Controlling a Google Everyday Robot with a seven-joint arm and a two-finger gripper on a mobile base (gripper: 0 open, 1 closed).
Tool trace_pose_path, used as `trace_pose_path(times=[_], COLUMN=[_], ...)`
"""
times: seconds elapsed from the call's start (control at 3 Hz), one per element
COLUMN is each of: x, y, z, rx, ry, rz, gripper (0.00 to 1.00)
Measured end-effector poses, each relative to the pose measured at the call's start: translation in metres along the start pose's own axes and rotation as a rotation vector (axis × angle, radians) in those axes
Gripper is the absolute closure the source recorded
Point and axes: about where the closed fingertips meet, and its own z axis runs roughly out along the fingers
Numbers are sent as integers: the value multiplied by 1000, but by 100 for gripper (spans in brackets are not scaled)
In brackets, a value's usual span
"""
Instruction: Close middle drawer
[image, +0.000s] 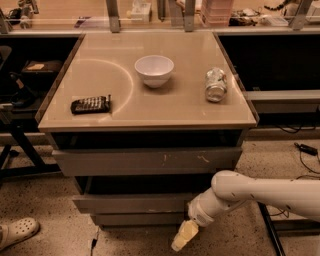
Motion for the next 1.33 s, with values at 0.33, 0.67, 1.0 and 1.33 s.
trace_pose_path(times=[0.33, 0.67, 1.0, 1.33], x=[0, 0, -3, -13], y=[0, 0, -2, -15], z=[0, 0, 2, 2], rx=[0, 0, 7, 46], ry=[0, 0, 11, 19], rz=[0, 0, -14, -35], gripper=[17, 40, 64, 87])
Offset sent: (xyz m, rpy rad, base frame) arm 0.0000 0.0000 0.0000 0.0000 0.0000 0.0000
